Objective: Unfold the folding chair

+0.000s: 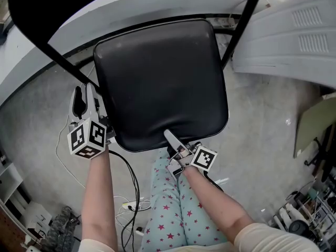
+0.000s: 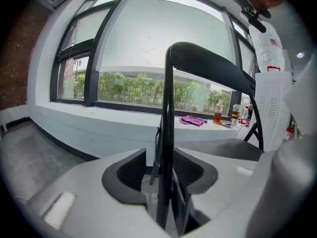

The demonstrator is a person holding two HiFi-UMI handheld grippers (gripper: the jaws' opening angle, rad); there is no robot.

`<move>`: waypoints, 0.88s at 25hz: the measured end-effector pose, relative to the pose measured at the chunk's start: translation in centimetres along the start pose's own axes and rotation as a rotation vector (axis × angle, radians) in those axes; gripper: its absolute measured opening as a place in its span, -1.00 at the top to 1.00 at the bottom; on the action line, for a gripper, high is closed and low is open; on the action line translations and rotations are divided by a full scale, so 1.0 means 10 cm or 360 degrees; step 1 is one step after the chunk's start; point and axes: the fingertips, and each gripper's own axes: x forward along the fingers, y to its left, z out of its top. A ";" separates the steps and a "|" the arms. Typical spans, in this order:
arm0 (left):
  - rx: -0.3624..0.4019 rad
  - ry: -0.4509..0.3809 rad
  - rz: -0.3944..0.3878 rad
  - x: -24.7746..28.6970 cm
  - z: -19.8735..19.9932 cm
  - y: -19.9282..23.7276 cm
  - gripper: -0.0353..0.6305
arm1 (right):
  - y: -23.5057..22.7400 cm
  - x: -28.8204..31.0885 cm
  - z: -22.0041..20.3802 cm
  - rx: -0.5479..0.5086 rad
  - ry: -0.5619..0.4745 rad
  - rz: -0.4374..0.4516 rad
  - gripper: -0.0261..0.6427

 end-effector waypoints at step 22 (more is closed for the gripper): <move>-0.0146 0.0240 -0.0218 -1.65 0.32 -0.84 0.40 | 0.79 -0.70 0.35 -0.0030 0.0008 -0.0674 -0.67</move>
